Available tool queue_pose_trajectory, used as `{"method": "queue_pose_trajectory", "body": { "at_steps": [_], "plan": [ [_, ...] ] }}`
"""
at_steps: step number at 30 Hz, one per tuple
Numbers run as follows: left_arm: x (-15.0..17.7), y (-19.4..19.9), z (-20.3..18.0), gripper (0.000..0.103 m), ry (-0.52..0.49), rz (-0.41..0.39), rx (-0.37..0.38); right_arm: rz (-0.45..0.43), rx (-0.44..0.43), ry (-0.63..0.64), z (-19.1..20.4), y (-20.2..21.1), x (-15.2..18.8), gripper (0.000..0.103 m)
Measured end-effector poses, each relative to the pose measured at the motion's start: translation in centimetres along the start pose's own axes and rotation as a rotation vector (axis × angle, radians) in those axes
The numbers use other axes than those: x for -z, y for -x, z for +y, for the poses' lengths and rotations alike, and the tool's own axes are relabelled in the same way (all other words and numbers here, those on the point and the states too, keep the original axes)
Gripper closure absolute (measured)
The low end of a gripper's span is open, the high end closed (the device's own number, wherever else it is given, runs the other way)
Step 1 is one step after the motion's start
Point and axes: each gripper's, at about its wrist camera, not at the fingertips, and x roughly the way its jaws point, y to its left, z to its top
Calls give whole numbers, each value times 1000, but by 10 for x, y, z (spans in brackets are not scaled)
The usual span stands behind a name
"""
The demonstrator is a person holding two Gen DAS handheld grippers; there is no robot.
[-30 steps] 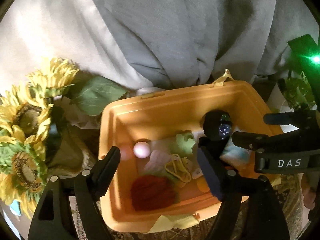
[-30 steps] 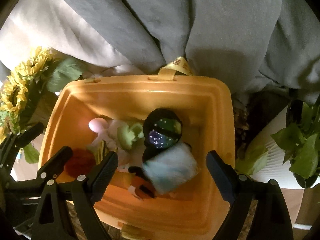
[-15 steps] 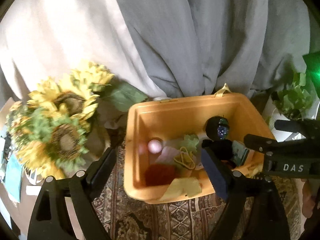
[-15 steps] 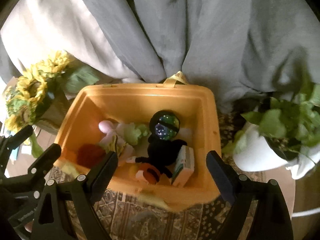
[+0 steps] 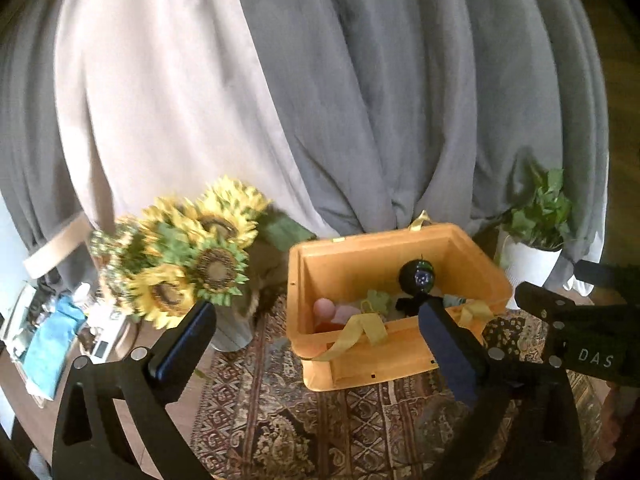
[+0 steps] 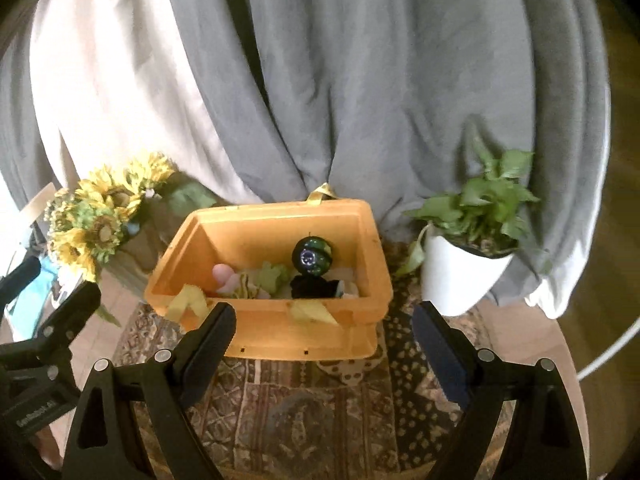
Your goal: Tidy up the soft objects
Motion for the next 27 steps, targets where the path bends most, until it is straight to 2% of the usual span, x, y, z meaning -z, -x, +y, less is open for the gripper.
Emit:
{"method": "queue_pose_trajectory", "body": {
  "at_steps": [4,14,27],
  "plan": [
    [11,33,2,0,8,-57,-18,-73,26,5,1,34,18,12],
    [41,105,-1,0,46,-119,-27,-208,61,24,-2,116,60,12],
    [99,204,-23,0,61,-155,11,-241,44,35,-18,208,133,12]
  ]
}}
